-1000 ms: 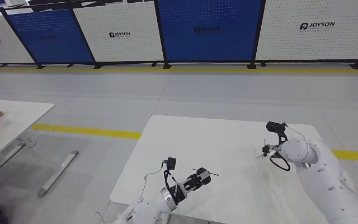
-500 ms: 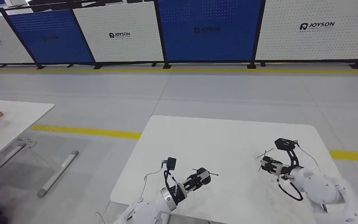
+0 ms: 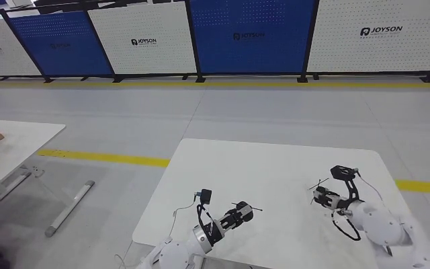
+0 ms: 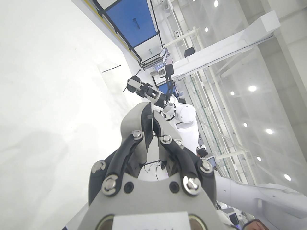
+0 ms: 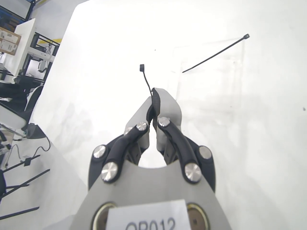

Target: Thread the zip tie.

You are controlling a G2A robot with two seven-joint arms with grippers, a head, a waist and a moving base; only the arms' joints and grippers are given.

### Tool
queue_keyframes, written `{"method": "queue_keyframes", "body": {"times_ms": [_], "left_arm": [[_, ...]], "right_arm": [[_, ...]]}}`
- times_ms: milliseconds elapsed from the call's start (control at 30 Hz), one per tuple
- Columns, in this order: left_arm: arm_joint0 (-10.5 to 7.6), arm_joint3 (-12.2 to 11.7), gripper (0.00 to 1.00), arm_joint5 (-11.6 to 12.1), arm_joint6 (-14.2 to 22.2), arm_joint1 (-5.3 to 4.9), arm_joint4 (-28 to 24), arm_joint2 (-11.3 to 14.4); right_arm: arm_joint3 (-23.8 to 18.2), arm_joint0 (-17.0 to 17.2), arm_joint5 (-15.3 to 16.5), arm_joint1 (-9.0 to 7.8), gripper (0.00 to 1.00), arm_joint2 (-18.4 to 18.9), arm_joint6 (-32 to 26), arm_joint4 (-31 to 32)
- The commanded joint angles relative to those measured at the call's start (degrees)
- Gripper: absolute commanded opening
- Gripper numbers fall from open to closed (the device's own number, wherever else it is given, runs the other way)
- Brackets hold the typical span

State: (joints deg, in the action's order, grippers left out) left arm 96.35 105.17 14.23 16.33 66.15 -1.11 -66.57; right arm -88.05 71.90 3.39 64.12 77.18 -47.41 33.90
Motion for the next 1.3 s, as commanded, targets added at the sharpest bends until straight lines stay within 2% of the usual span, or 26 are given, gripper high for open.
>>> {"method": "queue_keyframes", "body": {"times_ms": [0,67,167,233,800,900,1000,1067,1167,1267], "left_arm": [[0.00,0.00,0.00,0.00,0.00,0.00,0.00,0.00],[0.00,0.00,0.00,0.00,0.00,0.00,0.00,0.00],[0.00,0.00,0.00,0.00,0.00,0.00,0.00,0.00],[0.00,0.00,0.00,0.00,0.00,0.00,0.00,0.00],[0.00,0.00,0.00,0.00,0.00,0.00,0.00,0.00],[0.00,0.00,0.00,0.00,0.00,0.00,0.00,0.00],[0.00,0.00,0.00,0.00,0.00,0.00,0.00,0.00],[0.00,0.00,0.00,0.00,0.00,0.00,0.00,0.00],[0.00,0.00,0.00,0.00,0.00,0.00,0.00,0.00],[0.00,0.00,0.00,0.00,0.00,0.00,0.00,0.00]], "right_arm": [[-1.81,2.80,1.94,-0.14,0.00,2.42,3.92,-3.98],[-4.77,7.37,5.32,-0.30,0.00,4.90,8.51,-7.67],[-8.61,14.50,9.78,-0.38,0.00,6.00,16.02,-7.01],[-9.18,16.94,10.56,-0.34,0.00,5.73,18.74,-6.00],[-9.02,17.15,10.66,-0.33,0.00,5.59,18.86,-5.97],[-8.79,17.36,9.92,-0.12,0.00,5.72,21.68,-7.67],[-9.15,19.01,12.45,0.13,0.00,6.91,25.09,-14.90],[-9.78,20.72,13.87,0.28,0.00,7.18,27.76,-16.72],[-11.52,23.66,14.92,0.48,0.00,6.05,32.11,-13.12],[-11.83,24.15,14.87,0.50,0.00,5.79,32.94,-11.76]]}}
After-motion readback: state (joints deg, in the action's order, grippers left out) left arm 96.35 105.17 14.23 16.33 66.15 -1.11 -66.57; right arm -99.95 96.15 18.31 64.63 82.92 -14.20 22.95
